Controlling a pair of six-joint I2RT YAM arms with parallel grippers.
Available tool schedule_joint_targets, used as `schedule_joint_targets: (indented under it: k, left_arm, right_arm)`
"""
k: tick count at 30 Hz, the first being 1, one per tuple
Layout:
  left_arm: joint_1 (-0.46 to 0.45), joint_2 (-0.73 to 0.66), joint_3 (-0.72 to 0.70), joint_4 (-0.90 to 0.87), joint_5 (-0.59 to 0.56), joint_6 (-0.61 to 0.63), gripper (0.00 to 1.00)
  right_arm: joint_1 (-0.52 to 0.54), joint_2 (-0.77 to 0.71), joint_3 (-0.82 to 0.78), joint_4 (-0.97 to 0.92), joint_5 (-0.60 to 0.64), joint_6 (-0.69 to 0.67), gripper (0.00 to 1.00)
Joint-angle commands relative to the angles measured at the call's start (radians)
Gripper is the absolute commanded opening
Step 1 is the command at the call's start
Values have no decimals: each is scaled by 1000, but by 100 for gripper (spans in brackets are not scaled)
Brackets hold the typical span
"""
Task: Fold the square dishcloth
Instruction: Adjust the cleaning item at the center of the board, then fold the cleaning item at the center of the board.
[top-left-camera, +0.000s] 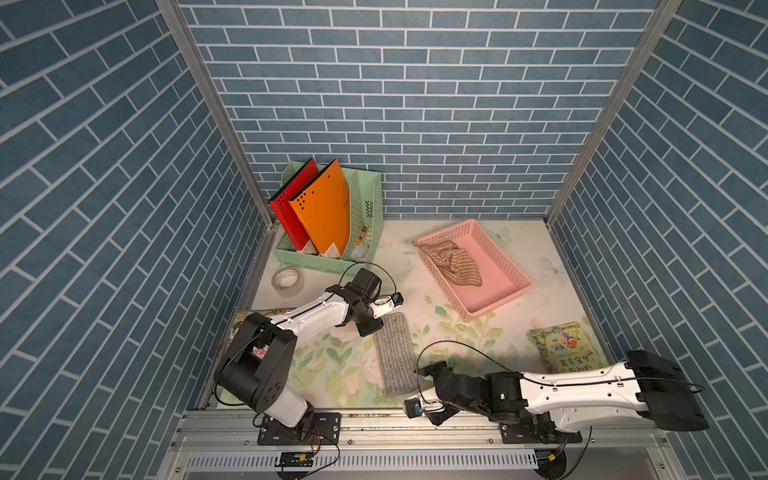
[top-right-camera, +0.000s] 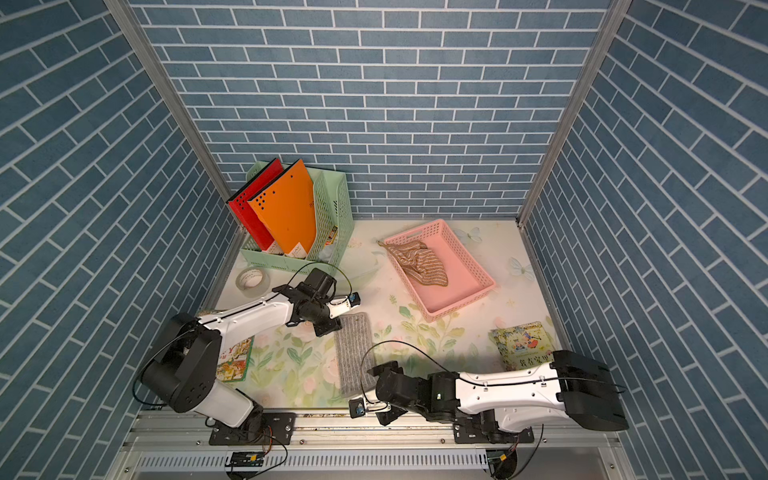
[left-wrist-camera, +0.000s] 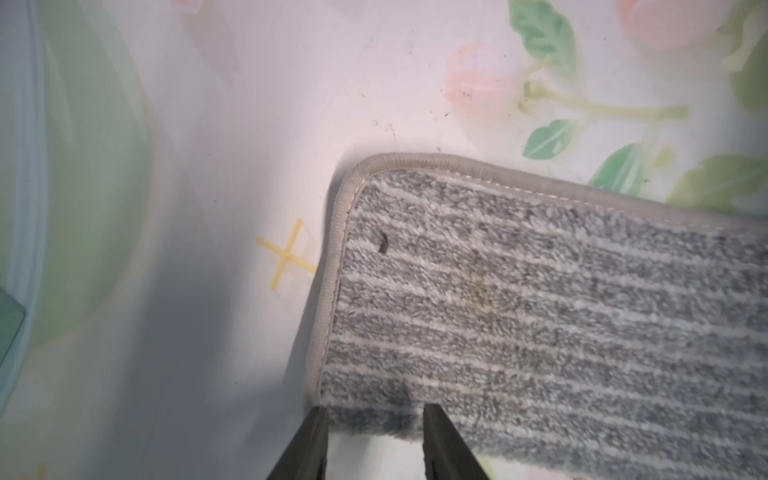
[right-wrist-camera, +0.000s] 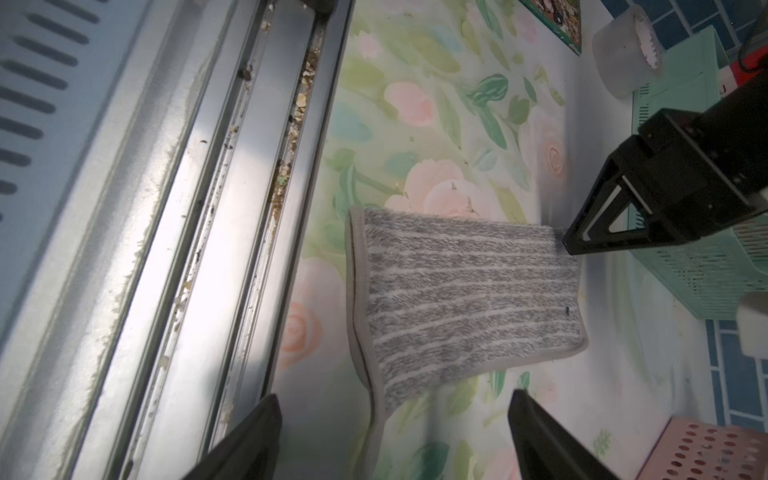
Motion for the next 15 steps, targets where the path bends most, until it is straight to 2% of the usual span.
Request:
schedule_joint_targets:
  k: [1, 9, 13, 15]
  left_arm:
    - [-3, 6, 26, -10, -22, 0, 43]
    - [-4, -28, 56, -53, -49, 20, 43]
    - [-3, -37, 64, -64, -59, 21, 43]
    - [-3, -40, 71, -72, -57, 18, 43]
  right_arm:
    - [27, 48, -22, 80, 77, -157, 85]
    - [27, 140, -57, 194, 84, -232, 72]
    - [6, 164, -76, 233, 75, -228, 56]
    - [-11, 169, -81, 255, 62, -225, 52]
